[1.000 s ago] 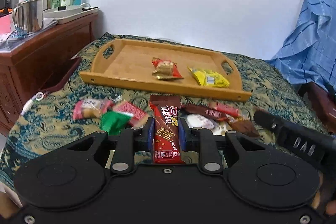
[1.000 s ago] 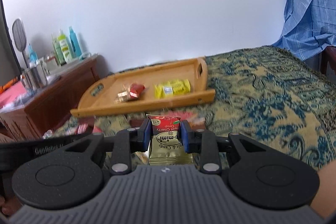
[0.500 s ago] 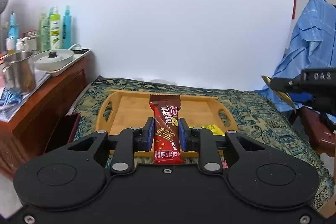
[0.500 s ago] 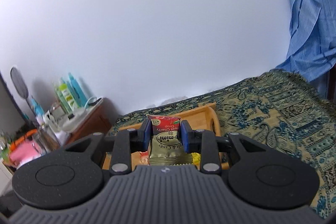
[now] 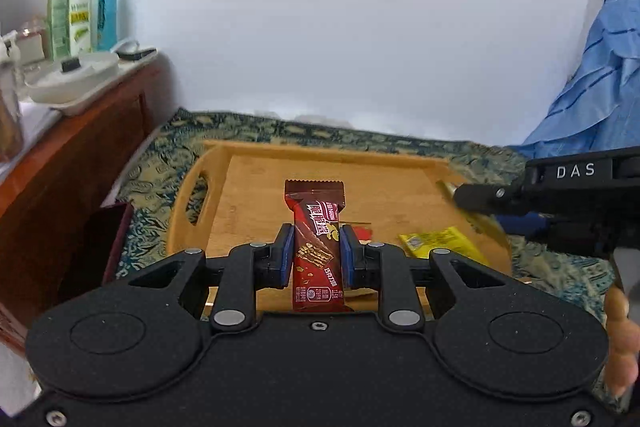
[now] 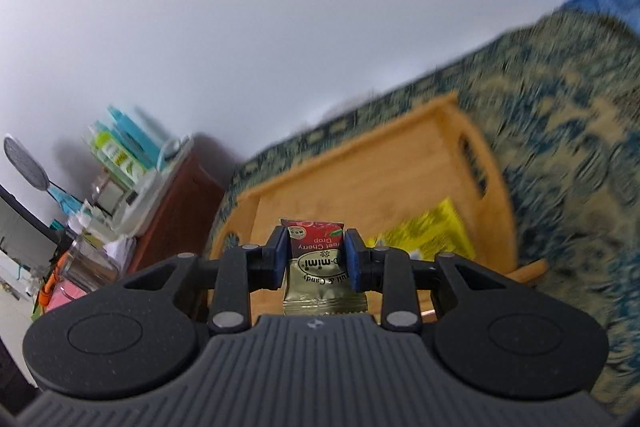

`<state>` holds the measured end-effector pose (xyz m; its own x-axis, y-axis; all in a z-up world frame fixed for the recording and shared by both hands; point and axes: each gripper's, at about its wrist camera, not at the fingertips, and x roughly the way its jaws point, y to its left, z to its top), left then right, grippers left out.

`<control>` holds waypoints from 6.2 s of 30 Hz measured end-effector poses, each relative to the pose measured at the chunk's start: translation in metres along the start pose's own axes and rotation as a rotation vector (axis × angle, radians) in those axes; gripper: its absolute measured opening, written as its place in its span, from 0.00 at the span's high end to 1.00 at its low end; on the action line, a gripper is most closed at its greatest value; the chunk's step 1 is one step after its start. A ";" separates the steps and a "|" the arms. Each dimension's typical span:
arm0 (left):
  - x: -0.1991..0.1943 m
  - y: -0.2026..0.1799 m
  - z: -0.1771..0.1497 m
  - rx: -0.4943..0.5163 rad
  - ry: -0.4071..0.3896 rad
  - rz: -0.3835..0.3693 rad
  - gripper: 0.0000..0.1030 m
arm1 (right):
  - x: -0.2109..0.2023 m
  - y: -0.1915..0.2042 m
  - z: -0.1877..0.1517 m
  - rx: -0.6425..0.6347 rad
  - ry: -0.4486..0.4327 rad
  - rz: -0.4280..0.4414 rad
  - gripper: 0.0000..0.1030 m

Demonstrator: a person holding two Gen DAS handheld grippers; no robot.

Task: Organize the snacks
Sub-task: 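Carry the chocolate bar and candy over the tray and lower them, then open both tools to release the snacks and pull back, then grasp the green packet with left tool while right tool grasps brown chocolate bar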

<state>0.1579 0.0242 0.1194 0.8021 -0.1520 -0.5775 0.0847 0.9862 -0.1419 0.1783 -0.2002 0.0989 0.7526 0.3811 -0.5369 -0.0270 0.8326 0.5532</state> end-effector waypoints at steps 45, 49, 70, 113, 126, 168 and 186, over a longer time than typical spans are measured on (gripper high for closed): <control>0.119 0.019 -0.017 0.047 0.124 0.041 0.78 | 0.090 0.002 -0.046 -0.169 -0.058 -0.291 0.66; 0.120 0.017 -0.017 0.056 0.123 0.044 0.78 | 0.090 0.001 -0.045 -0.176 -0.060 -0.291 0.66; 0.087 0.006 -0.005 0.080 0.090 0.087 0.59 | 0.072 -0.003 -0.040 -0.147 -0.053 -0.241 0.49; -0.149 -0.050 -0.152 0.086 -0.170 0.108 0.07 | -0.117 -0.020 -0.185 -0.495 -0.293 -0.186 0.01; -0.097 -0.029 -0.167 0.108 -0.096 0.181 0.07 | -0.099 -0.026 -0.201 -0.505 -0.298 -0.261 0.00; -0.050 -0.011 -0.156 0.041 -0.020 0.170 0.69 | -0.045 -0.050 -0.161 -0.398 -0.227 -0.409 0.53; -0.078 -0.019 -0.148 0.029 -0.052 0.213 0.69 | -0.089 -0.042 -0.186 -0.409 -0.267 -0.320 0.57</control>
<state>0.0064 0.0081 0.0481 0.8330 0.0624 -0.5498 -0.0735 0.9973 0.0019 -0.0101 -0.1943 0.0054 0.9034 0.0149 -0.4285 0.0170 0.9974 0.0706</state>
